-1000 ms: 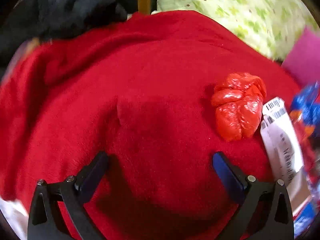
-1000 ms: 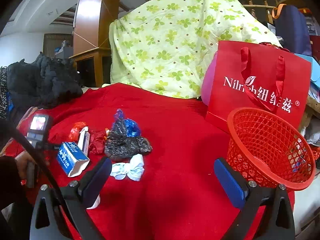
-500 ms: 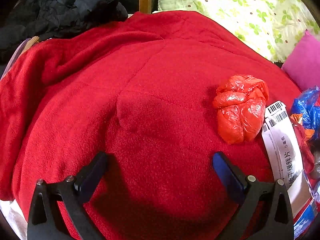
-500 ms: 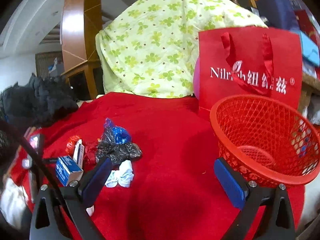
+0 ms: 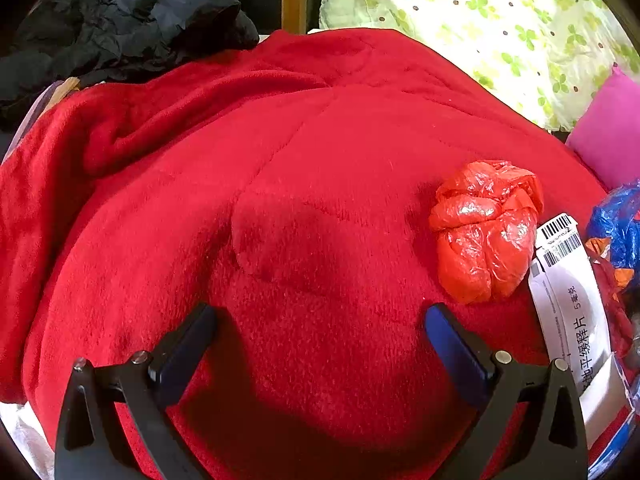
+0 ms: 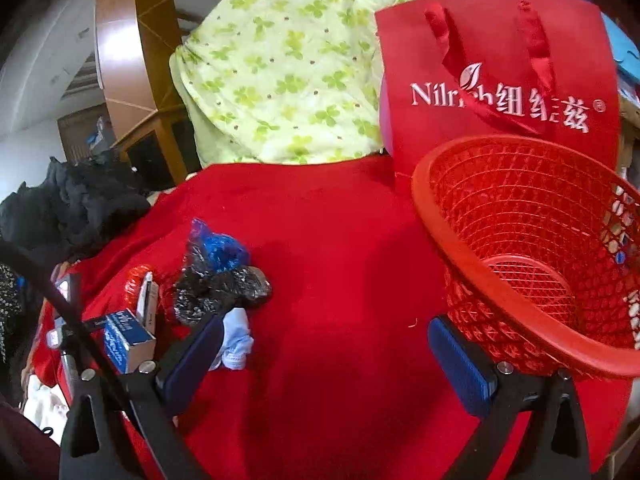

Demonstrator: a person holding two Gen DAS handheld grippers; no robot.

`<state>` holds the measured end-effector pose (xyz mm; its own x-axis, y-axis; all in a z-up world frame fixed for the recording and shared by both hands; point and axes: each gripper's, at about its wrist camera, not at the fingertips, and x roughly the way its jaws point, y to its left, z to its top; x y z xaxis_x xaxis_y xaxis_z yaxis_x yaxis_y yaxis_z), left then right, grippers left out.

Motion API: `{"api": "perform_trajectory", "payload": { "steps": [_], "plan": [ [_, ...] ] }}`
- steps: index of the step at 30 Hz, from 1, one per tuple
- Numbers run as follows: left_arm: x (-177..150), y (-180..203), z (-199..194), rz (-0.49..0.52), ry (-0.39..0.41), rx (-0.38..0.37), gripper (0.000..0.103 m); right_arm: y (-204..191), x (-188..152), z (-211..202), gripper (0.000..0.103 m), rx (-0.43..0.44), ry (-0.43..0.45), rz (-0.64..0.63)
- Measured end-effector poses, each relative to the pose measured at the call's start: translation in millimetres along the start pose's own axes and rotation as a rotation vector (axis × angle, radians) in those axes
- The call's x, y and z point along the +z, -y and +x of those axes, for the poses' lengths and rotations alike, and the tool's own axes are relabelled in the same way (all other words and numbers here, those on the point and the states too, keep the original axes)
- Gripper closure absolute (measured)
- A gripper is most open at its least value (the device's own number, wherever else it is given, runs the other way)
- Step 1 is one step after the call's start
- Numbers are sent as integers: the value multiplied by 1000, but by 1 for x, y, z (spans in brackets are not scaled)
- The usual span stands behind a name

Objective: Collect trash

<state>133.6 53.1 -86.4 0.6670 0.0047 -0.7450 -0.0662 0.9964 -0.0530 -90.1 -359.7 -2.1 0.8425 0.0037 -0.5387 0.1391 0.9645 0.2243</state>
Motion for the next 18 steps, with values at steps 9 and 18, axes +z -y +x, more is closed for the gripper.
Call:
{"api": "perform_trajectory", "payload": {
  "steps": [9,18],
  "plan": [
    [2,2,3,-12,16,-12,0,-42,-4,12,0,-27,26,-138],
    [3,-1,4,-3,10,-5,0,-52,-7,0,0,-84,78,-156]
  ]
}}
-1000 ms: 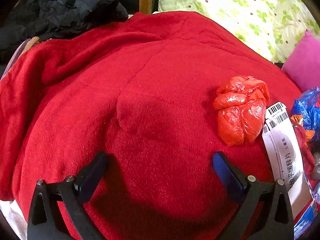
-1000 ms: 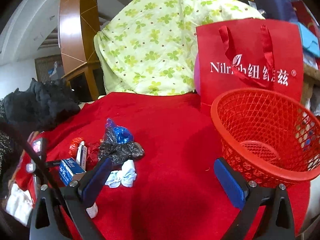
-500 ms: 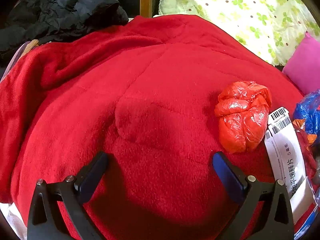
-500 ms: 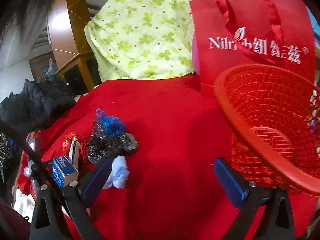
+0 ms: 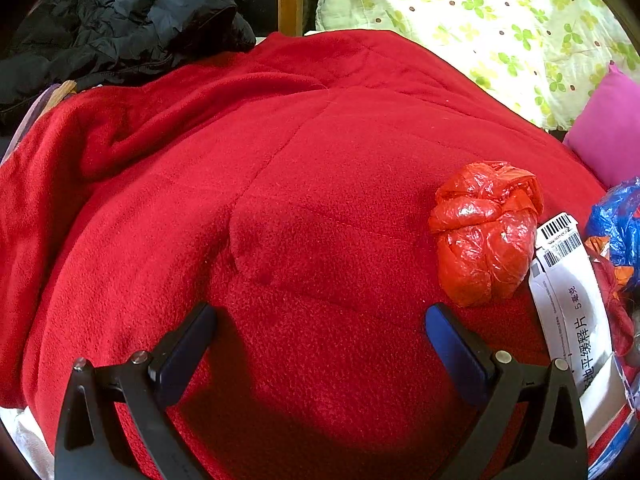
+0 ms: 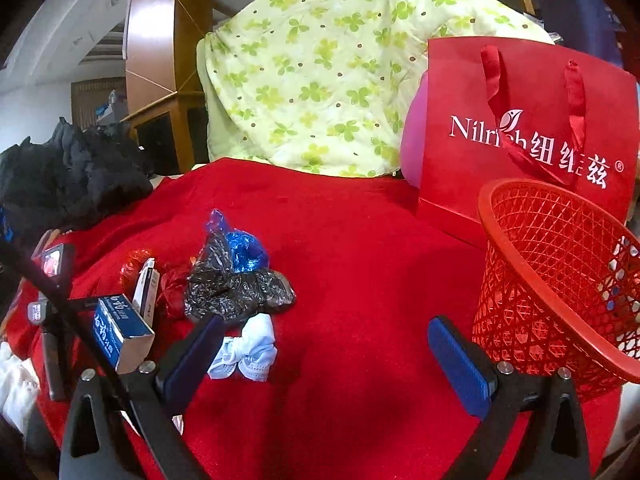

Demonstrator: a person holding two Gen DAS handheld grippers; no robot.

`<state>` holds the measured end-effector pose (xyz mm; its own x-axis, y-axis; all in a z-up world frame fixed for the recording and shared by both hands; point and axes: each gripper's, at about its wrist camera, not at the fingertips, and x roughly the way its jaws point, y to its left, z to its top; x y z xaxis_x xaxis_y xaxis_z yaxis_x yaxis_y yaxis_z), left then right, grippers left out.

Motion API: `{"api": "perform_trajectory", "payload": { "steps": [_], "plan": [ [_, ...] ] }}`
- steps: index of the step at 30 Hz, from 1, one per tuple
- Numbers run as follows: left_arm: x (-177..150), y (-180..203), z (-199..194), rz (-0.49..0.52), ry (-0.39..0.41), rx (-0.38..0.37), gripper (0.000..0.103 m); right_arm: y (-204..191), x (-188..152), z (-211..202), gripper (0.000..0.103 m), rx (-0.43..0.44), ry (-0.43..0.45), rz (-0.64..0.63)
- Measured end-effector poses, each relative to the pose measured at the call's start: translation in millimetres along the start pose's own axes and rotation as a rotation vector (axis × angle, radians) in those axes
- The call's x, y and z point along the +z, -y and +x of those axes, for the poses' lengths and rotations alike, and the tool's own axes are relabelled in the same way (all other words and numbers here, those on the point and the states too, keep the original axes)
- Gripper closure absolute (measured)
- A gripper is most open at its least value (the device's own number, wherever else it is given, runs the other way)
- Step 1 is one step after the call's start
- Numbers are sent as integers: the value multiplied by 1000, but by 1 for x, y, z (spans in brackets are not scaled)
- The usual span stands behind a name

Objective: Collect trash

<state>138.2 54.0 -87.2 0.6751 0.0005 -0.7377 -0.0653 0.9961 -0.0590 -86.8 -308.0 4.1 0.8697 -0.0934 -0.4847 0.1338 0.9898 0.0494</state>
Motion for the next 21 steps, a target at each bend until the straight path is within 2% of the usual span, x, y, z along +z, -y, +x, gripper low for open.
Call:
{"api": "perform_trajectory", "payload": {
  "steps": [7,12,21],
  "plan": [
    [0,-4,0,8,0,-4,0,1,-1,-9,0,-27,43,31],
    [-2,-3,-1,10,-2,-3,0,-5,-6,-13,0,-55,45,-21],
    [-1,-1,1,15,14,15,0,-13,-11,17,0,64,-115,47]
  ]
}}
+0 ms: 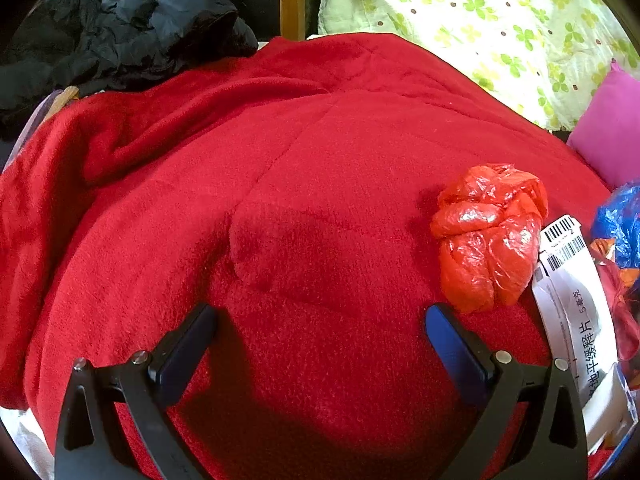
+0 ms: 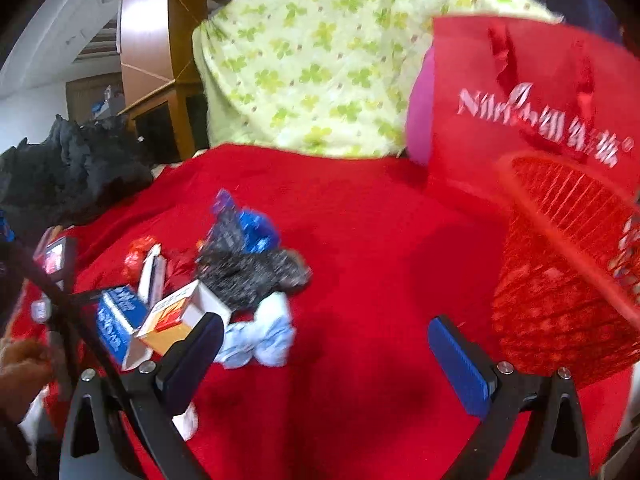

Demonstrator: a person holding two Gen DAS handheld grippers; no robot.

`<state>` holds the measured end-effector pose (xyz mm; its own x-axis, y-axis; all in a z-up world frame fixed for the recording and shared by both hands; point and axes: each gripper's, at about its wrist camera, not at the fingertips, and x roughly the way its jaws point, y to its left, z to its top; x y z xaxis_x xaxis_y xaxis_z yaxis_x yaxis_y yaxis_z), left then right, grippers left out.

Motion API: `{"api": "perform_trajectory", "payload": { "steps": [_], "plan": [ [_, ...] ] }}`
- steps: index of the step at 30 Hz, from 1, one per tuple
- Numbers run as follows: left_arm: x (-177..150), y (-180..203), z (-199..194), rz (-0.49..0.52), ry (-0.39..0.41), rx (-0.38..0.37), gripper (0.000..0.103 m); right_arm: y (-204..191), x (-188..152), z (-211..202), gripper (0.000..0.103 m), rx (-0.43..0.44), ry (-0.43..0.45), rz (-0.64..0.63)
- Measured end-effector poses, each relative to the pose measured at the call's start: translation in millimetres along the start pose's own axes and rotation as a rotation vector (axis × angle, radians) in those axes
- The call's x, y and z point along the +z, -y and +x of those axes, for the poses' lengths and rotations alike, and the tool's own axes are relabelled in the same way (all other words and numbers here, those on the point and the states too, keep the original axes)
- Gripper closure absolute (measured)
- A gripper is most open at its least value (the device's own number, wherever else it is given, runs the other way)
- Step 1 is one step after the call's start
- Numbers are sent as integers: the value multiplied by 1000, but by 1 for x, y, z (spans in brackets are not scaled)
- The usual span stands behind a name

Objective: Collect trash

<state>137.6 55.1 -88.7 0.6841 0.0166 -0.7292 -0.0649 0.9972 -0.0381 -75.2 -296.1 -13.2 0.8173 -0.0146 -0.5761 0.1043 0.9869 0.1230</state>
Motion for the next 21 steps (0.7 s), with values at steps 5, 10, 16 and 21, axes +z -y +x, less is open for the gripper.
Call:
{"api": "perform_trajectory", "payload": {
  "steps": [5,10,16,21],
  "plan": [
    [1,-1,0,-4,4,-4,0,-1,-12,19,0,68,-118,47],
    [3,-5,-1,-16,-18,-14,0,11,-19,25,0,347,-220,232],
    [5,-8,-3,-18,-53,-27,0,-1,-25,20,0,391,-215,227],
    [5,-17,-24,-61,-55,-28,0,-23,-31,17,0,390,-229,110]
  ]
}}
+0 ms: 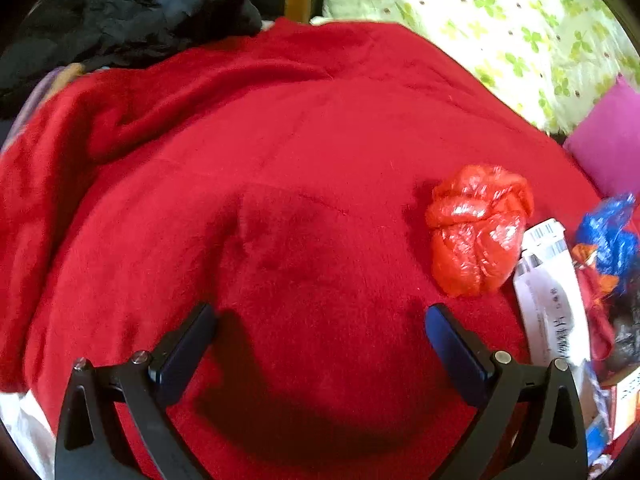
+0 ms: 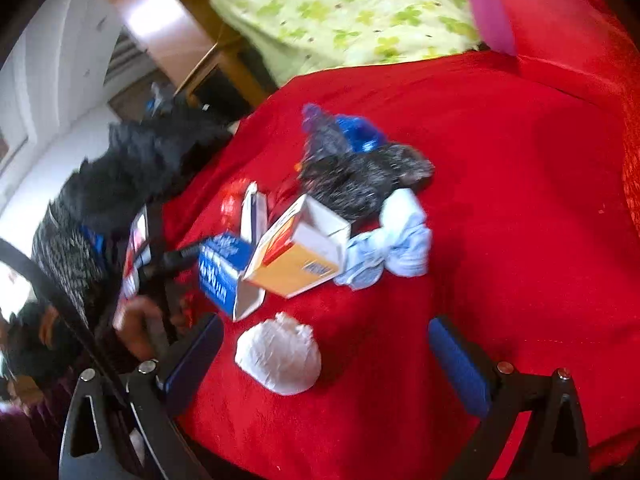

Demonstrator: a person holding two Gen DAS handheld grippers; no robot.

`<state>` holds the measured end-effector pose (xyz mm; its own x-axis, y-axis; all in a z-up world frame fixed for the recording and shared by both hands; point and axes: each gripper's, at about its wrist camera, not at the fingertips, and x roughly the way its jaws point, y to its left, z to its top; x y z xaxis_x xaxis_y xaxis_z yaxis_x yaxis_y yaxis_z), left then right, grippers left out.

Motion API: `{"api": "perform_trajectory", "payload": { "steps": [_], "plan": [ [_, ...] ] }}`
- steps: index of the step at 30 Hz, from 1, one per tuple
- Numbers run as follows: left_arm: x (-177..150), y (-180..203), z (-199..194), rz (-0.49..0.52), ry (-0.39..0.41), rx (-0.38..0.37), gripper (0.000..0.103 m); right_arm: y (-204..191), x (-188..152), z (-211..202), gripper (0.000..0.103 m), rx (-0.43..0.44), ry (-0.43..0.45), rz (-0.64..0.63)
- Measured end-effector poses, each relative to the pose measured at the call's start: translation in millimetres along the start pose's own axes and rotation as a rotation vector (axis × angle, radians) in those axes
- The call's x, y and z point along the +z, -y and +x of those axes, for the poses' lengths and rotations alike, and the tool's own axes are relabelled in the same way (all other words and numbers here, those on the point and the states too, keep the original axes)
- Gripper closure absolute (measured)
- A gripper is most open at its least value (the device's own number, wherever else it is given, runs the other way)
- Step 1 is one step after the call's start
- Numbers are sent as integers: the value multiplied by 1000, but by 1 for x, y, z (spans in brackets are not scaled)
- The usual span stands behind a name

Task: Collect trash
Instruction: 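Grasp the white tissue ball with the right tool while the left tool grasps the blue toothpaste box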

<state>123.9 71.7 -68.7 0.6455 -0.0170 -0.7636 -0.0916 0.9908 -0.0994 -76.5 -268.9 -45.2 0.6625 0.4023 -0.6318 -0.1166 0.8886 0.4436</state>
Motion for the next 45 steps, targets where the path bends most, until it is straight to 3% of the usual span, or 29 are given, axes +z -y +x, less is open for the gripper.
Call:
{"api": "perform_trajectory", "payload": {
  "steps": [4,10,12,14,17,20,27,35,37,39,45],
  "plan": [
    [-10,-3,-45,-2,139,19,0,-4,0,2,1,19,-2,-23],
    [-30,24,-99,140,250,-40,0,-28,-3,29,23,30,-65,-104],
    [-35,45,-105,199,243,-79,0,-33,-5,41,26,22,-94,-118],
    [-38,57,-108,216,220,-137,0,-36,-6,53,40,13,-131,-122],
    [-49,72,-108,236,149,-214,0,-36,-10,66,52,-10,-178,-125],
    [-53,89,-108,272,117,-225,0,-36,-9,59,61,5,-147,-130],
    [-80,124,-100,394,55,-217,0,-15,-5,27,62,-48,-73,-117],
    [-86,128,-84,391,15,-207,0,2,-6,-6,62,-59,-9,-102],
    [-87,128,-82,396,9,-217,3,0,-6,-10,62,-63,7,-113],
    [-90,128,-81,409,2,-228,13,-2,-5,-15,62,-60,27,-122],
    [-93,125,-90,416,31,-239,14,-4,-3,-38,62,-48,119,-140]
  ]
}}
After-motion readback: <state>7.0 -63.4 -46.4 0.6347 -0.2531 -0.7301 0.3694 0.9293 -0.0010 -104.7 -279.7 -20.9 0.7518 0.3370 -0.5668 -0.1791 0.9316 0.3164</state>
